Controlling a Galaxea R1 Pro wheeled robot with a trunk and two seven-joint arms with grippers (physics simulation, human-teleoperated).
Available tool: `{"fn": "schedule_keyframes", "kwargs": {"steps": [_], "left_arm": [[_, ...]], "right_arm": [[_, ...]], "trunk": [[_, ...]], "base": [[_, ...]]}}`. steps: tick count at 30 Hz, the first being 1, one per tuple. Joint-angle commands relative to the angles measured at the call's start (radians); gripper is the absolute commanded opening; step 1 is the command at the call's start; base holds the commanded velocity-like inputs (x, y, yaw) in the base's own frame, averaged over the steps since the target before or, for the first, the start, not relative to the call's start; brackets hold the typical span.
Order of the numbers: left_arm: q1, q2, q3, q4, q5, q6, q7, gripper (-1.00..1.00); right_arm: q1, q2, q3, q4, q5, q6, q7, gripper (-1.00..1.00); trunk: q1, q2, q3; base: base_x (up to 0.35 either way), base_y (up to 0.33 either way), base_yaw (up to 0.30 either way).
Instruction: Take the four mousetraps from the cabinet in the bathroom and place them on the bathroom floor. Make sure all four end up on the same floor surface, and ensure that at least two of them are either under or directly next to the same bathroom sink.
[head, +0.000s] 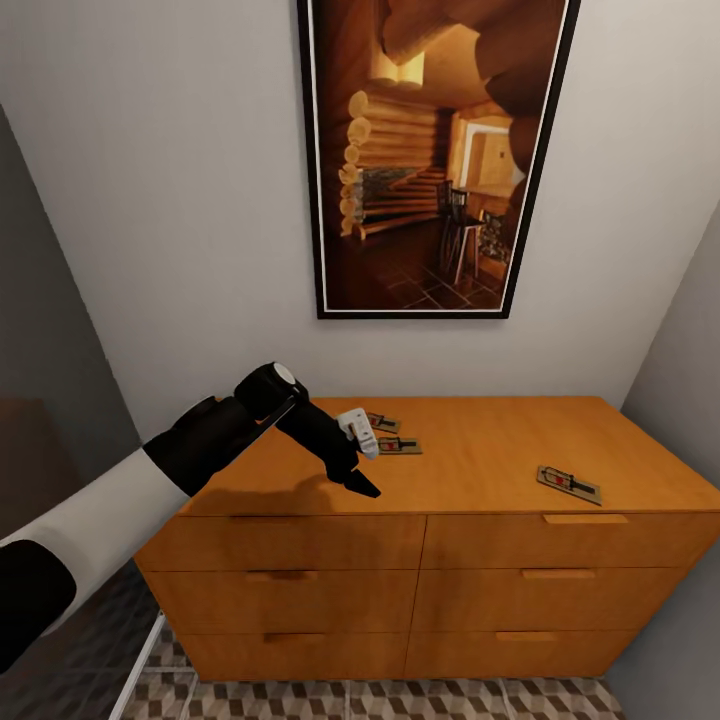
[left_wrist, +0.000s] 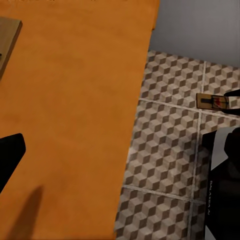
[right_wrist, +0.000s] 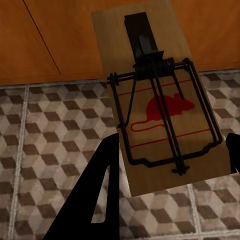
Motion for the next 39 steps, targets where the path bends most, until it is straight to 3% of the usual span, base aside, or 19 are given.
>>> {"fn": "schedule_keyframes", "kwargs": {"steps": [1,9,39], "left_arm": [[-0.001,0.0,-0.003,0.0,0.003,0.008,0.0,1.0],[-0.001,-0.01,-0.005,0.002,0.003,0.008,0.001,1.0],[-0.002,-0.013,-0.007,0.018,0.0,0.005,0.002,1.0]], "right_arm": [[0.0,0.0,0.007,0.0,-0.013,-0.003,0.007,-1.0],[0.0,0.0,0.007,0.0,-0.013,-0.003,0.008,-1.0],[0.0,0.002,0.007,0.0,-0.013,-0.003,0.008,-1.0]], "trunk": [[0.0,-0.001,-0.001],[0.0,-0.001,-0.001],[0.0,-0.001,-0.001]], "base": [[0.0,0.0,0.0],[0.094,0.0,0.0],[0.116,0.0,0.0]]}}
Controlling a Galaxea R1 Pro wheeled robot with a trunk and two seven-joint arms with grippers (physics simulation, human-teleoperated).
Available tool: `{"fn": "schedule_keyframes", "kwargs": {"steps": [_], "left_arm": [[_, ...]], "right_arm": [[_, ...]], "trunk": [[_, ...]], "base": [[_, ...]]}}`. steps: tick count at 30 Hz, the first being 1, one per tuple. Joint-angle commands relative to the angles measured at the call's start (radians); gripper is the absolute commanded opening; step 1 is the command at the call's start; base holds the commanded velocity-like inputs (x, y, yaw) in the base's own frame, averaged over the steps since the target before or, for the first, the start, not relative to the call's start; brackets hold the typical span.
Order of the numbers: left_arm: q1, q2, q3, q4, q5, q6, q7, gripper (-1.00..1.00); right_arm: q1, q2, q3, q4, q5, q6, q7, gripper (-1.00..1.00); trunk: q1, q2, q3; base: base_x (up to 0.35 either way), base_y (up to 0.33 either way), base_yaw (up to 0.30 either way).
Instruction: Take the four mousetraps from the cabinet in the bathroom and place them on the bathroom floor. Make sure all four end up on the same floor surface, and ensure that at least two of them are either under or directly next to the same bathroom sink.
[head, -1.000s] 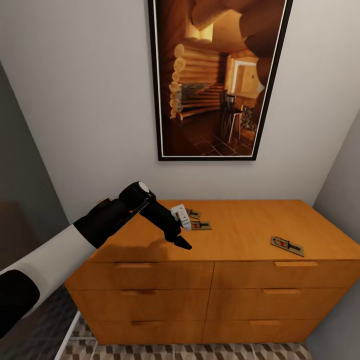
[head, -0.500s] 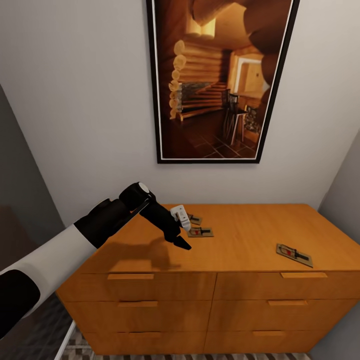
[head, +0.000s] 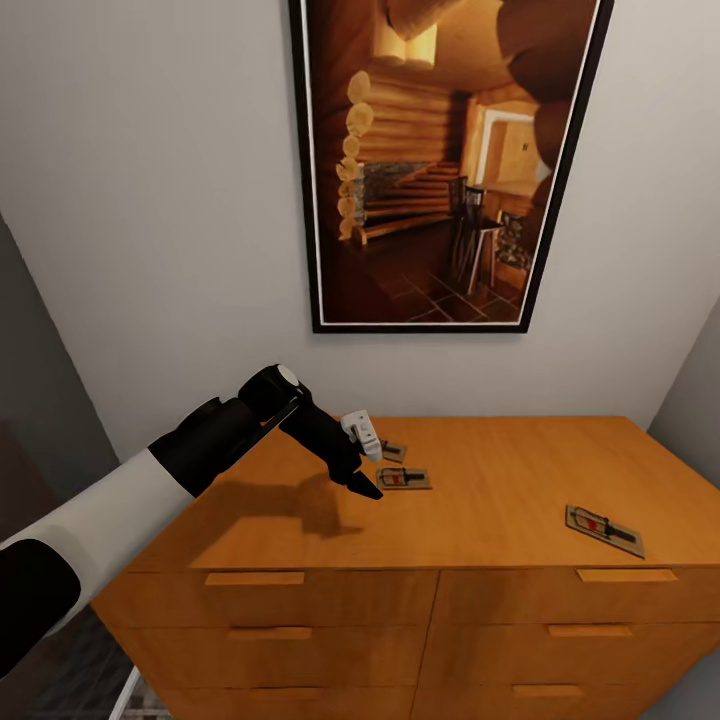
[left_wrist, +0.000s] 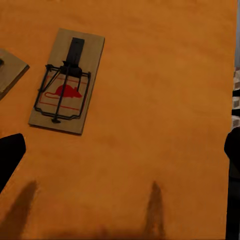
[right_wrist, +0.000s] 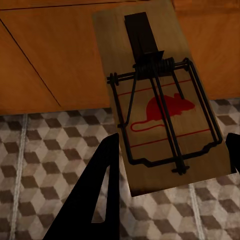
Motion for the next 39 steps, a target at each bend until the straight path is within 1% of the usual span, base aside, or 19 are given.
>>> {"fn": "schedule_keyframes", "kwargs": {"steps": [1,12,20,23,25,27,28,32,35,39], "left_arm": [[-0.001,0.0,-0.002,-0.001,0.002,0.008,-0.001,1.0],[-0.002,0.001,-0.002,-0.001,0.002,0.008,0.0,1.0],[-0.002,0.0,-0.003,-0.001,0.002,0.007,0.002,1.0],[-0.002,0.0,-0.013,0.003,-0.002,0.007,0.004,1.0],[-0.002,-0.001,-0.028,0.016,-0.015,0.006,0.005,1.0],[-0.002,-0.009,-0.041,0.042,-0.039,0.002,0.005,1.0],[-0.002,-0.012,-0.043,0.048,-0.045,-0.002,0.005,1.0],[-0.002,-0.044,-0.049,0.079,-0.084,-0.042,0.004,1.0],[-0.002,-0.058,-0.05,0.083,-0.094,-0.052,0.003,1.0],[-0.002,-0.062,-0.049,0.078,-0.097,-0.054,0.0,1.0]], "right_arm": [[-0.001,0.0,0.007,0.0,-0.013,-0.003,0.007,-1.0],[-0.001,0.0,0.007,0.0,-0.013,-0.003,0.007,-1.0],[-0.001,0.0,0.007,0.0,-0.013,-0.003,0.007,-1.0],[-0.001,0.0,0.007,0.0,-0.013,-0.003,0.007,-1.0],[-0.001,0.0,0.007,0.0,-0.013,-0.003,0.007,-1.0],[-0.001,0.0,0.007,0.0,-0.013,-0.003,0.007,-1.0],[0.0,0.0,0.007,0.0,-0.013,-0.003,0.007,-1.0],[-0.001,0.0,0.007,0.0,-0.013,-0.003,0.007,-1.0],[-0.001,0.0,0.007,0.0,-0.013,-0.002,0.007,-1.0],[-0.001,0.0,0.007,0.0,-0.013,-0.002,0.007,-1.0]], "trunk": [[0.0,-0.001,-0.001],[0.0,-0.001,-0.001],[0.0,-0.001,-0.001],[0.0,-0.001,-0.001],[0.0,-0.001,-0.001],[0.0,-0.001,-0.001],[0.0,-0.001,-0.001],[0.0,-0.001,-0.001],[0.0,-0.001,-0.001],[0.0,-0.001,-0.001]], "base": [[0.157,0.0,0.0],[0.137,0.0,0.0],[0.025,0.0,0.0],[0.003,0.0,0.0],[0.001,0.0,0.0],[0.0,0.0,0.0],[0.0,0.0,0.0],[0.0,0.0,0.0],[0.0,0.0,0.0],[0.0,0.0,0.0]]}}
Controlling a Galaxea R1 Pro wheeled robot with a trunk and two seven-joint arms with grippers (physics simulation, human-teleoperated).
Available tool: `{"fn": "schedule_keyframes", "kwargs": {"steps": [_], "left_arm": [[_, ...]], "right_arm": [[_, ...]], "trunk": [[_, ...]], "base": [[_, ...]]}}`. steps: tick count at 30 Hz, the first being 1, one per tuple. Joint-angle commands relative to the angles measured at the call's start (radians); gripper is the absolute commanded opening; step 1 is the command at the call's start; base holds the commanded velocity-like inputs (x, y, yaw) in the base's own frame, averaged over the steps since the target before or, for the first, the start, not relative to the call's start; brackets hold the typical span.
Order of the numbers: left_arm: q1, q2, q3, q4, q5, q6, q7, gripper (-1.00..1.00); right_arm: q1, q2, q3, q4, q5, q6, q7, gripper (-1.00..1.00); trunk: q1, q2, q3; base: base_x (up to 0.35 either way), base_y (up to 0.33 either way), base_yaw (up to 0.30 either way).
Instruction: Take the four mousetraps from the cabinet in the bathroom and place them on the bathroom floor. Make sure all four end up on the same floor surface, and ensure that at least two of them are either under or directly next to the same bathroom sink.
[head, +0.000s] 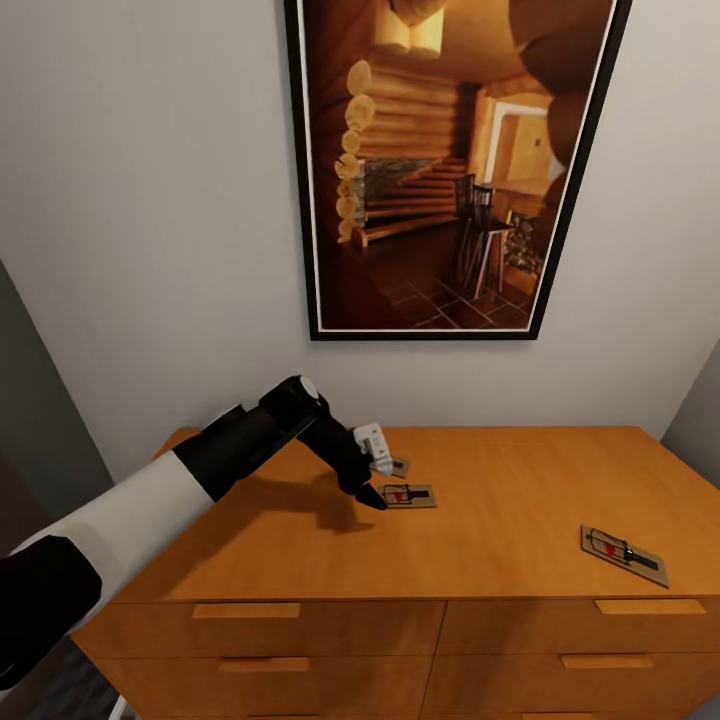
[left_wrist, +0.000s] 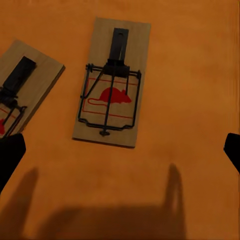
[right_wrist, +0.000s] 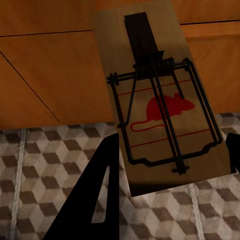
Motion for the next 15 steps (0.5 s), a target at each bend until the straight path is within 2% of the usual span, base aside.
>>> {"fn": "schedule_keyframes", "kwargs": {"steps": [1,10,15], "left_arm": [[-0.001,0.0,0.0,-0.003,-0.007,0.006,-0.007,1.0],[-0.001,-0.005,0.001,-0.012,-0.008,0.006,-0.009,1.0],[-0.001,-0.021,0.0,-0.012,-0.008,0.006,-0.009,1.0]], "right_arm": [[0.0,0.0,0.006,0.0,-0.013,-0.003,0.007,-1.0],[0.0,0.0,0.007,0.0,-0.013,-0.002,0.007,-1.0],[0.0,0.0,0.007,0.0,-0.013,-0.003,0.007,-1.0]], "trunk": [[0.0,-0.001,-0.001],[0.0,-0.001,-0.001],[0.0,-0.001,-0.001]], "base": [[0.0,0.0,0.0],[0.0,0.0,0.0],[0.0,0.0,0.0]]}}
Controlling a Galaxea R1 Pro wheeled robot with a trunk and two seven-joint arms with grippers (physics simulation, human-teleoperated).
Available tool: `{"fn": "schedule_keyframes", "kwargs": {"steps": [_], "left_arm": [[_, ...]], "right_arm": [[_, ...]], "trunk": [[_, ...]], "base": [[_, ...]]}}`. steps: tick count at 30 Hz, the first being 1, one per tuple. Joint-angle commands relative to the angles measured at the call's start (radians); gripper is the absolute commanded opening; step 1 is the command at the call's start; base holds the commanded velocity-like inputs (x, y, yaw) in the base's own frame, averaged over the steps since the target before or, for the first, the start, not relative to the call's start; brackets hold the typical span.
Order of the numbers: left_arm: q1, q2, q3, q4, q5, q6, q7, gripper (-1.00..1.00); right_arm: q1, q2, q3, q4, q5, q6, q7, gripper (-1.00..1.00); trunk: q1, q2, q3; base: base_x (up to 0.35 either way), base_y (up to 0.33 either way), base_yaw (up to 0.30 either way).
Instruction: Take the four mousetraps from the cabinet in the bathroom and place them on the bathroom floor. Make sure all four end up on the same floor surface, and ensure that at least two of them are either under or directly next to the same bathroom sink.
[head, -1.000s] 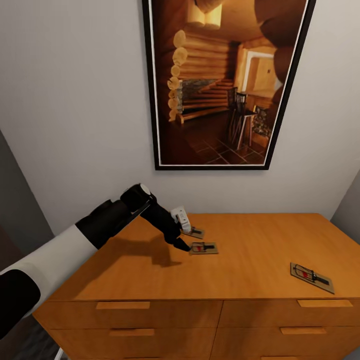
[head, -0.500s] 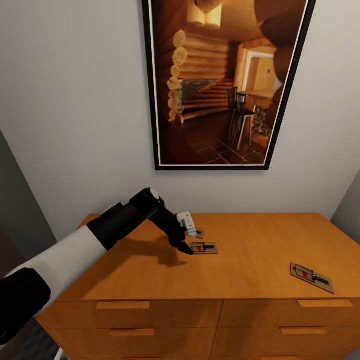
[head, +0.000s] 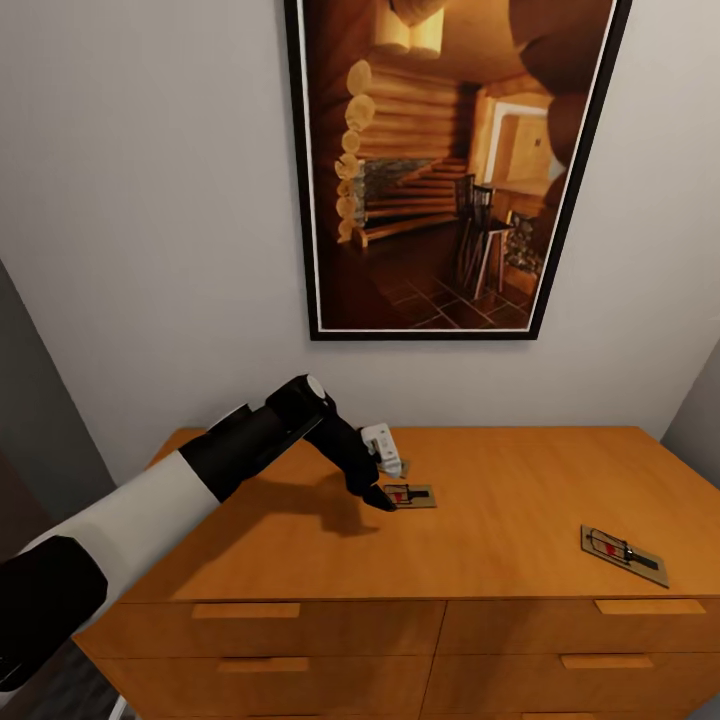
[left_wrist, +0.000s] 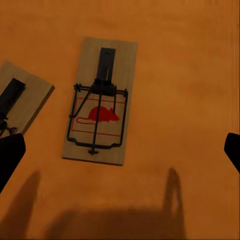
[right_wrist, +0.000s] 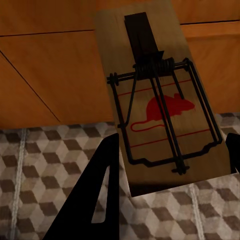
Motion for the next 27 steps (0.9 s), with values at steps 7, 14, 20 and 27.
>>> {"fn": "schedule_keyframes", "kwargs": {"steps": [7,14,20,27], "left_arm": [[-0.001,-0.025,-0.001,0.003,-0.007,0.005,-0.007,1.0],[-0.001,-0.042,-0.003,0.009,-0.007,0.005,-0.007,1.0],[-0.001,-0.043,-0.004,0.01,-0.007,0.005,-0.007,1.0],[-0.001,-0.044,-0.005,0.011,-0.007,0.004,-0.007,1.0]], "right_arm": [[-0.001,0.0,0.006,0.0,-0.013,-0.003,0.007,-1.0],[-0.001,0.0,0.006,0.0,-0.013,-0.002,0.008,-1.0],[0.0,0.0,0.006,0.0,-0.013,-0.002,0.008,-1.0],[0.0,0.0,0.006,0.0,-0.013,-0.002,0.008,-1.0]], "trunk": [[0.0,-0.001,-0.001],[0.0,-0.001,-0.001],[0.0,-0.001,-0.001],[0.0,-0.001,-0.001]], "base": [[0.0,0.0,0.0],[0.0,0.0,0.0],[0.0,0.0,0.0],[0.0,0.0,0.0]]}}
